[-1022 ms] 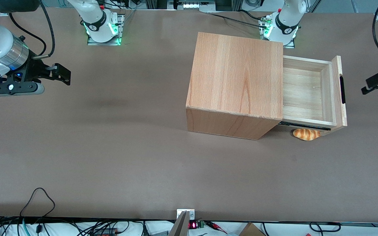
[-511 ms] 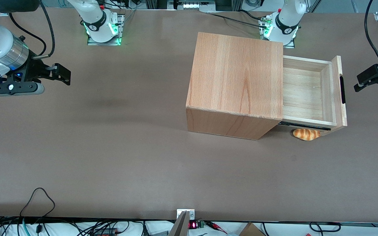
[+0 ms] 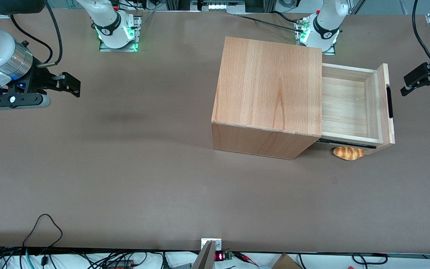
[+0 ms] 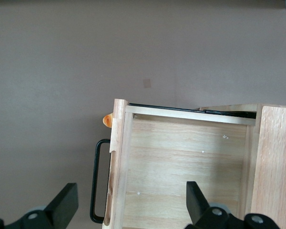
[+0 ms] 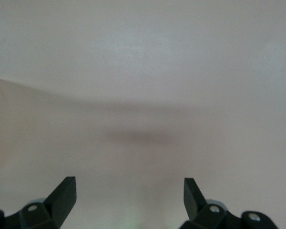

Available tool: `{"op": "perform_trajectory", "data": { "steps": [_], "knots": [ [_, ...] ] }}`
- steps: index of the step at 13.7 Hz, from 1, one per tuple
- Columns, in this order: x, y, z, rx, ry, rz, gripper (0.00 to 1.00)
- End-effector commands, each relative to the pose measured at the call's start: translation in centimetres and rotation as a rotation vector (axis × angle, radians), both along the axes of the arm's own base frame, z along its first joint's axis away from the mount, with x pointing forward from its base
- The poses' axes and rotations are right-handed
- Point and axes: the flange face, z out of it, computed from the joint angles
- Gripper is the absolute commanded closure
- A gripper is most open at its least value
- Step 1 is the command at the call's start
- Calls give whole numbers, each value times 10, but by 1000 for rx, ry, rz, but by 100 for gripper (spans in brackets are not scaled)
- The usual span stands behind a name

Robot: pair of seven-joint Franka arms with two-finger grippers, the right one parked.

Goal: Open top drawer with left arm

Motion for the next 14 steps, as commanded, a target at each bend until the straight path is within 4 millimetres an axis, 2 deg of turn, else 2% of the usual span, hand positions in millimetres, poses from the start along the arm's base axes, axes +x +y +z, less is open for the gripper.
{"op": "perform_trajectory", "data": {
  "steps": [1, 4, 14],
  "knots": [
    [-7, -5, 2, 31, -3, 10, 0],
    [-10, -19, -1, 85, 29, 18, 0],
    [-8, -12, 3, 74, 31, 44, 0]
  ]
}}
